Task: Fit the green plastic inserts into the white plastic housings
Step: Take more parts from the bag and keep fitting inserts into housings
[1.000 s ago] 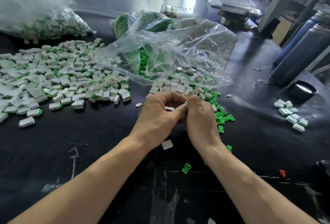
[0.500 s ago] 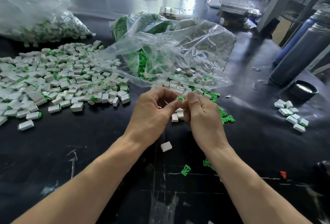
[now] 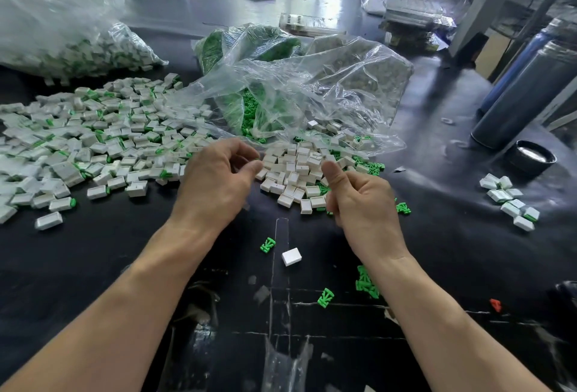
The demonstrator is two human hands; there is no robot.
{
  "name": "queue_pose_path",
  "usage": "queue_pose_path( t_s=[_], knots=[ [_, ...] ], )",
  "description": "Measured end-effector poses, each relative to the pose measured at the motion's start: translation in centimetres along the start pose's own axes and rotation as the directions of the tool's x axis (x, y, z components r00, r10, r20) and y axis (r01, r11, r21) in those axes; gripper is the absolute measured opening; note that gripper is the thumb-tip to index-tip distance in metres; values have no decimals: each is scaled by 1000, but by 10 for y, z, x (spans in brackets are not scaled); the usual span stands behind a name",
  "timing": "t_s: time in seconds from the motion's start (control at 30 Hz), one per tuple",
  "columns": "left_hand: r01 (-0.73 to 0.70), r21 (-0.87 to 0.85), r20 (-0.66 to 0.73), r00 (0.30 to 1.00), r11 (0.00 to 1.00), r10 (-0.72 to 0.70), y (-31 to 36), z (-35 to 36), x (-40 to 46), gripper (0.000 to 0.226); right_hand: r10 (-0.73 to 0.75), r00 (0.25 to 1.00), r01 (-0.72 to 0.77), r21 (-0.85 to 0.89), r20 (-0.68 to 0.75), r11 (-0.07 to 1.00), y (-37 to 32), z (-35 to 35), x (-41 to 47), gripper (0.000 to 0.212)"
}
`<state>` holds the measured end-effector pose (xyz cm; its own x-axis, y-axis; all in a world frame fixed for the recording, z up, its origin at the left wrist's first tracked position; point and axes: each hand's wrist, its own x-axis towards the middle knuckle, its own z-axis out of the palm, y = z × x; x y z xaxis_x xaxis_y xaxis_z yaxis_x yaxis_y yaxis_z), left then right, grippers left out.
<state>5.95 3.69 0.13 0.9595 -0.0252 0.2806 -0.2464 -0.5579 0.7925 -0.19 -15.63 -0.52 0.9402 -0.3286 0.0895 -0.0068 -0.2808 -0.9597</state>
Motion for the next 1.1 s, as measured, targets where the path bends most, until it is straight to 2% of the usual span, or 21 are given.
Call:
queue_pose_path(
  t_s=[0.1, 0.17, 0.57, 0.87, 0.93, 1.03, 1.1],
  knots=[
    [32, 221, -42, 999, 975, -23, -8, -6, 7, 11, 7, 999, -9, -66, -36, 998, 2, -1, 4, 43],
    [51, 304, -62, 998, 951, -33, -11, -9, 11, 7, -7, 999, 4, -78, -38, 997, 3, -2, 5, 34],
    [32, 484, -155, 987, 874, 50, -22, -10, 17, 20, -14, 998, 5, -170, -53, 985, 6, -8, 8, 34],
    [20, 514, -173, 982, 858, 80, -24, -9, 19, 12, -13, 1000, 9, -180, -21, 984, 7, -10, 8, 36],
    [-19, 499, -168, 979, 867, 118, -23, -6, 19, 12, -14, 1000, 10, -180, -19, 984, 6, -11, 8, 37],
    [-131, 358, -87, 981, 925, 172, -16, -1, 13, 11, -12, 1000, 8, -176, -22, 984, 7, -12, 9, 39],
    [-179, 243, 48, 984, 953, 173, -11, 4, 7, 11, -11, 1000, 7, -173, -17, 985, 7, -13, 9, 40]
  ],
)
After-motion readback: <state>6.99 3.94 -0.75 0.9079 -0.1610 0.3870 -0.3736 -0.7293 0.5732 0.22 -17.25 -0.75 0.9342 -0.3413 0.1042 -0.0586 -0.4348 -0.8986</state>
